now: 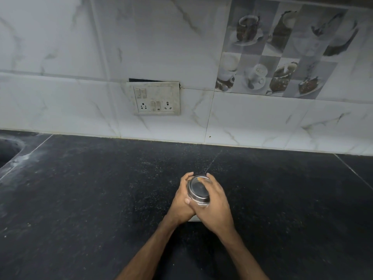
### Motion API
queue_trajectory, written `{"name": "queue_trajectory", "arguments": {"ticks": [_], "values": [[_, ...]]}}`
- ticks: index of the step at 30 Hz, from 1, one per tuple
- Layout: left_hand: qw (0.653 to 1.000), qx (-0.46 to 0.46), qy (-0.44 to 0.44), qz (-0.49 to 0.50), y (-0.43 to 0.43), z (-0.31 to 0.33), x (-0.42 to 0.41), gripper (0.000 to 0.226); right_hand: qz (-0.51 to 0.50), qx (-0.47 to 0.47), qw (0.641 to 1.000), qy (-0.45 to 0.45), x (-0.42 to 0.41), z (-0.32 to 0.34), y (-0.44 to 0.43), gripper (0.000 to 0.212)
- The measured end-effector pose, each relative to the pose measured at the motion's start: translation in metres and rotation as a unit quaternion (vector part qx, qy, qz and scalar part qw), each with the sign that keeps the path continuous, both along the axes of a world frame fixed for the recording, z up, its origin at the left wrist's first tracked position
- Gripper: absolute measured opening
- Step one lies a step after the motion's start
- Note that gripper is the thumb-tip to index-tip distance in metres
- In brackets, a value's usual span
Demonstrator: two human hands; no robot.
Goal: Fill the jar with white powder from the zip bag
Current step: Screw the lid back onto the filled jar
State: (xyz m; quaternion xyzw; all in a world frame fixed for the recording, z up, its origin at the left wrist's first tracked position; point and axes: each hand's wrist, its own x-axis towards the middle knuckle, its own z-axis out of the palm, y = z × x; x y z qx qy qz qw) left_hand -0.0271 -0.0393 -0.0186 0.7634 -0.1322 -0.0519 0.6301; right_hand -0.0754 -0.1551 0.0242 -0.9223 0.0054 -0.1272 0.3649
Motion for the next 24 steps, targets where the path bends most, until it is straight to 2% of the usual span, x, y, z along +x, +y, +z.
{"name": "queue_trajectory", "arguments": {"ticks": [2,5,7,9,11,13,15,18,20,22,24], "values": [[1.0,-0.004,0.004,-0.001,0.0,0.002,-0.001,0.105,-0.022,-0.031,0.999,0.007,-0.006,-0.001,0.002,0.073],[1.0,-0.011,0.01,0.011,-0.001,0.005,-0.002,0.106,-0.12,-0.128,0.984,-0.027,-0.017,0.008,0.002,0.058],[1.0,-0.01,0.008,0.012,0.0,0.004,-0.002,0.109,-0.157,-0.137,0.976,-0.057,-0.016,0.018,0.001,0.055],[1.0,-0.004,0.009,0.006,0.001,0.003,-0.001,0.109,-0.114,-0.097,0.988,-0.044,-0.006,0.024,-0.004,0.064],[1.0,-0.002,0.009,-0.002,0.001,0.003,-0.001,0.107,-0.025,-0.048,0.998,0.028,0.004,0.026,-0.007,0.081],[1.0,-0.001,0.011,-0.003,0.0,0.004,-0.001,0.107,0.023,-0.04,0.996,0.073,0.004,0.025,-0.005,0.091],[1.0,-0.002,0.018,0.003,-0.001,0.004,-0.001,0.106,-0.014,-0.057,0.996,0.062,-0.005,0.022,-0.002,0.089],[1.0,-0.004,0.023,0.011,-0.001,0.003,-0.002,0.106,-0.129,-0.173,0.976,0.005,-0.021,0.031,0.0,0.079],[1.0,-0.004,0.024,0.012,0.0,0.002,-0.002,0.108,-0.154,-0.196,0.968,-0.018,-0.02,0.04,-0.001,0.079],[1.0,0.0,0.023,0.009,0.001,0.001,-0.001,0.109,-0.102,-0.14,0.985,0.0,-0.01,0.046,-0.006,0.084],[1.0,0.009,0.016,0.004,0.001,0.002,0.0,0.108,0.0,-0.071,0.995,0.066,0.003,0.048,-0.009,0.093]]}}
